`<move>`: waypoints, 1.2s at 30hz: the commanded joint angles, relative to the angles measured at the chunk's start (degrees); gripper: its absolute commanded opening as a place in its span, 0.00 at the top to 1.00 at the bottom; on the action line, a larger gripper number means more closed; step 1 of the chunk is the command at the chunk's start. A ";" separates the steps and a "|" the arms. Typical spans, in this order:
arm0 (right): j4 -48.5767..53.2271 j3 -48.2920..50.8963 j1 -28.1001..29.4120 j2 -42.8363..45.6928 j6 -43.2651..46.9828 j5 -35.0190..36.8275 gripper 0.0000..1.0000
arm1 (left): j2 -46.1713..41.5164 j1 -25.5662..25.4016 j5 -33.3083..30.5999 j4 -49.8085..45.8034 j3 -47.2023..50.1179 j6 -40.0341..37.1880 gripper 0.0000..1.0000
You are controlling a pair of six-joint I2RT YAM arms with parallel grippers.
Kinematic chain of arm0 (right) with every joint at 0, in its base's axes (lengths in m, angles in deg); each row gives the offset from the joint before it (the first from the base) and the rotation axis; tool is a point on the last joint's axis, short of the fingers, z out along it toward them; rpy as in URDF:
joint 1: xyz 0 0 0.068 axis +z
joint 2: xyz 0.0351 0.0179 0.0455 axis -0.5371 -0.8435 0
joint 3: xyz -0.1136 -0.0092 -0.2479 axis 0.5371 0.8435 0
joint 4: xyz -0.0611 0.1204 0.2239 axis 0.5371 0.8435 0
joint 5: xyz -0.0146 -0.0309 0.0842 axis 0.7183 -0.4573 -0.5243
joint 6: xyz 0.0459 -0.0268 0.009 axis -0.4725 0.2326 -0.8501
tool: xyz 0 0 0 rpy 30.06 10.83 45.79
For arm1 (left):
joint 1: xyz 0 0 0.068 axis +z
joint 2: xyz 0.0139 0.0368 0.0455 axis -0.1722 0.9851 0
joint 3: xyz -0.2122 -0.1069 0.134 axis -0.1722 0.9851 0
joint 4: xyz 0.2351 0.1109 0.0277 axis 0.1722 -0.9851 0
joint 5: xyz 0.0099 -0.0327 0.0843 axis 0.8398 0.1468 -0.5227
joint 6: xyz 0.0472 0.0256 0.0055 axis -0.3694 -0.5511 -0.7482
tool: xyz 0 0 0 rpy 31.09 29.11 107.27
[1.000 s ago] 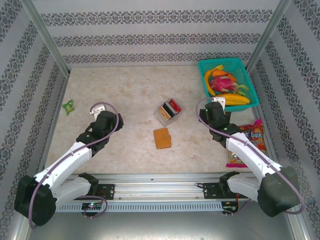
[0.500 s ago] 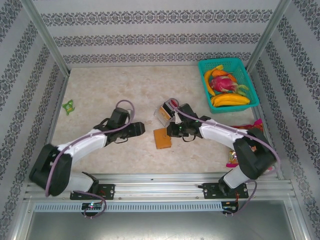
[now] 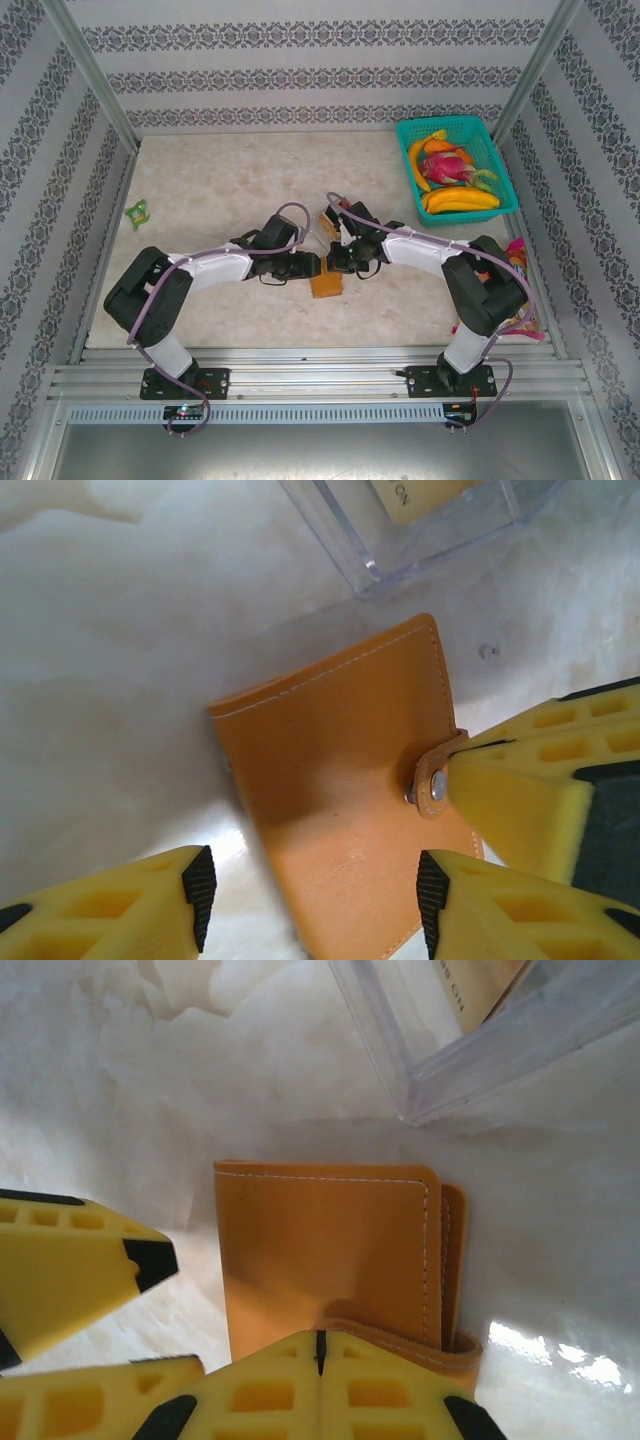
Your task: Put the credit cards into the card holder
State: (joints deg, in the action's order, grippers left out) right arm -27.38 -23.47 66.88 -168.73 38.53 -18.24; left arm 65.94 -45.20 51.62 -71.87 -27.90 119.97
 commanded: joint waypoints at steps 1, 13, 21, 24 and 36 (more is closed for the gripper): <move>1.91 -1.09 0.96 -0.69 -0.39 -1.12 0.98 | 1.52 -1.16 0.67 0.34 -1.38 1.01 0.44; 2.08 -0.04 1.22 -2.91 -1.49 0.98 0.98 | 5.50 -1.98 -1.78 -0.92 -2.21 0.95 0.55; 3.48 -0.42 3.28 -7.12 -1.78 3.19 0.99 | 7.04 -2.67 -2.05 -0.53 -2.04 1.16 0.63; 4.27 -0.62 3.31 -8.63 -2.75 5.30 0.99 | 7.44 -3.02 -2.08 -0.75 -2.21 1.07 0.66; 5.39 -0.67 0.82 20.71 6.46 29.30 0.51 | -11.27 -3.30 -19.46 -2.86 2.50 -1.45 0.48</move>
State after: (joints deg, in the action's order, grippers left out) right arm -22.31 -24.76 68.69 -159.01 39.73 -4.91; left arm 62.42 -48.00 41.81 -73.59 -26.00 120.49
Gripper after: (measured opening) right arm 0.419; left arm 0.502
